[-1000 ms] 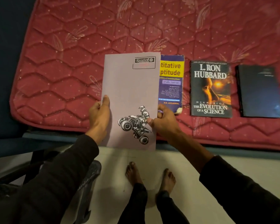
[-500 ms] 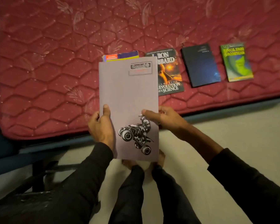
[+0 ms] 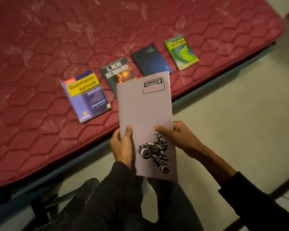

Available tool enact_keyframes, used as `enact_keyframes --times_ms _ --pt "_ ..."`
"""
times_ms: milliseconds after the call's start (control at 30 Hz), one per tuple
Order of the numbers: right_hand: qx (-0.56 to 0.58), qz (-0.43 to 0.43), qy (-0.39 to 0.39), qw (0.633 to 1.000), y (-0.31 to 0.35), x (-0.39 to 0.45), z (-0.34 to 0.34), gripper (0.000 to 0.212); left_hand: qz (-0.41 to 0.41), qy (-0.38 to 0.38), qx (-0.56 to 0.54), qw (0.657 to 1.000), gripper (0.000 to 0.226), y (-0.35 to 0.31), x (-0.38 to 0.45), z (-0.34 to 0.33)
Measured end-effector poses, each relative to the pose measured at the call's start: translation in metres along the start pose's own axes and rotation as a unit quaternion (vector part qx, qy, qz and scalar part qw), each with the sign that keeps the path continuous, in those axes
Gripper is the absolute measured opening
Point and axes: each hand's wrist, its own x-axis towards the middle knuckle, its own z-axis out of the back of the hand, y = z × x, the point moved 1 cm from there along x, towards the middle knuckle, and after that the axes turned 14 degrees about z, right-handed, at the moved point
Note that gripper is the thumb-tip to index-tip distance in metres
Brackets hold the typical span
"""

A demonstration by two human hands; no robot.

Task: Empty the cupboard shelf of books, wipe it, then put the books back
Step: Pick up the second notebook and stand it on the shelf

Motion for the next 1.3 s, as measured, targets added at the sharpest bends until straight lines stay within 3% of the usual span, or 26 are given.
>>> enact_keyframes --times_ms 400,567,733,933,1067,1167,1300 --pt "0.007 0.062 -0.248 0.967 0.017 -0.106 0.095 0.037 -0.033 0.173 0.094 0.98 0.013 -0.008 -0.096 -0.134" --pt "0.016 0.076 -0.318 0.945 0.014 -0.136 0.133 0.05 -0.047 0.235 0.138 0.961 0.021 0.003 -0.132 -0.185" --pt "0.026 0.082 -0.362 0.928 0.014 -0.167 0.172 0.038 -0.049 0.273 0.174 0.945 0.021 0.013 -0.166 -0.229" --pt "-0.007 0.068 -0.441 0.895 0.01 -0.201 0.207 0.036 -0.065 0.325 0.241 0.912 0.02 0.026 -0.206 -0.276" --pt "-0.003 0.067 -0.491 0.869 0.008 -0.222 0.219 0.016 -0.076 0.361 0.294 0.882 0.015 0.038 -0.228 -0.309" --pt "0.01 0.047 -0.529 0.847 0.005 -0.234 0.23 0.019 -0.069 0.387 0.33 0.858 0.025 0.048 -0.241 -0.331" --pt "0.017 0.018 -0.577 0.817 0.003 -0.244 0.249 0.028 -0.045 0.435 0.346 0.83 0.012 0.058 -0.263 -0.362"
